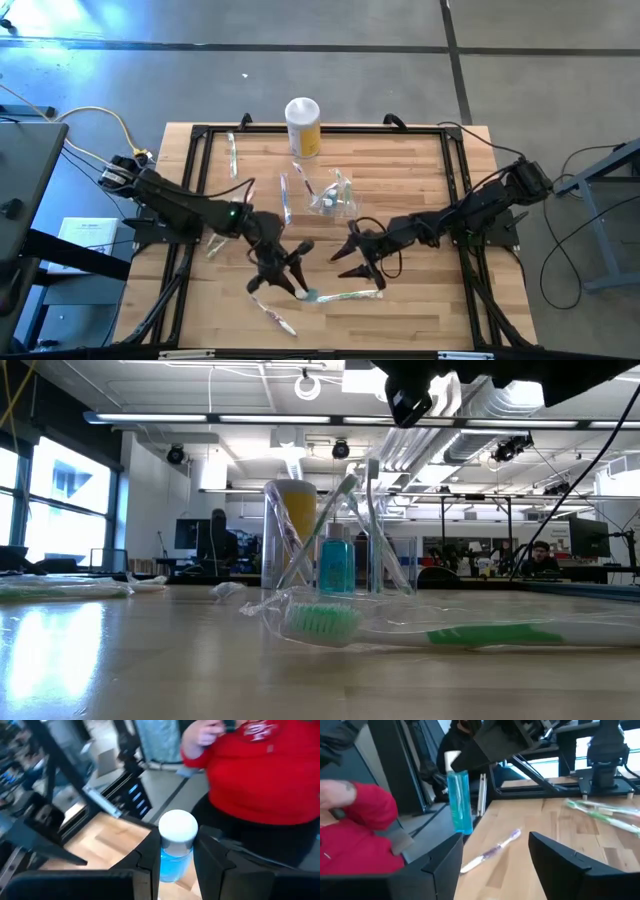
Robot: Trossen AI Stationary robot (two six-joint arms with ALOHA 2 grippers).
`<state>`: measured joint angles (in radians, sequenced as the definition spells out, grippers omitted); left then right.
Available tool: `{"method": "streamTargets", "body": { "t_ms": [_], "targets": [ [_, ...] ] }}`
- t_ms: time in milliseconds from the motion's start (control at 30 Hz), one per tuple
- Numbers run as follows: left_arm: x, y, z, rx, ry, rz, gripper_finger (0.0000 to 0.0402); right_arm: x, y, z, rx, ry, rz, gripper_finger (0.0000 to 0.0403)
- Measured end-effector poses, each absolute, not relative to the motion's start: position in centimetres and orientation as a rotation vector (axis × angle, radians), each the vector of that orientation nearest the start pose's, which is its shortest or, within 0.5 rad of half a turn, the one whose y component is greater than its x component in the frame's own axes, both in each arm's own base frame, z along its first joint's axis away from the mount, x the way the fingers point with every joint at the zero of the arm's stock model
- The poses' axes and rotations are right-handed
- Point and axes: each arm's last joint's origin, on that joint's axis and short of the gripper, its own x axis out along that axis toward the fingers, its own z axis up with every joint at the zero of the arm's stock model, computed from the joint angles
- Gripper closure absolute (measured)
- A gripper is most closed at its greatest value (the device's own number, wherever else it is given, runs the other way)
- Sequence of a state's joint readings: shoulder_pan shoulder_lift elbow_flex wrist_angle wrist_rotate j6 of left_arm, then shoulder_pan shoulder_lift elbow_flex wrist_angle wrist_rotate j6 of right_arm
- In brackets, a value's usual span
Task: Pick & Place toothbrushing station
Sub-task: Put the mouthwash into the middle section of the transparent organizer
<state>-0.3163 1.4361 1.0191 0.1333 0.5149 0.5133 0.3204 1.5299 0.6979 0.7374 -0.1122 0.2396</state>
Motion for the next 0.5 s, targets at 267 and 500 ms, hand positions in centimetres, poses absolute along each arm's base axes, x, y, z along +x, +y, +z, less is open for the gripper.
{"method": "streamTargets", "body": {
  "t_ms": [267,500],
  "targets": [
    [31.0,-10.3,29.3,0.492,0.006,-0.912,0.0323,30.4,10.4,21.4,0.277,0.153,0.396,0.0178],
    [32.1,-10.3,28.0,0.497,0.032,-0.942,0.0323,32.6,11.2,21.1,0.31,0.171,0.423,0.0177]
  ]
}}
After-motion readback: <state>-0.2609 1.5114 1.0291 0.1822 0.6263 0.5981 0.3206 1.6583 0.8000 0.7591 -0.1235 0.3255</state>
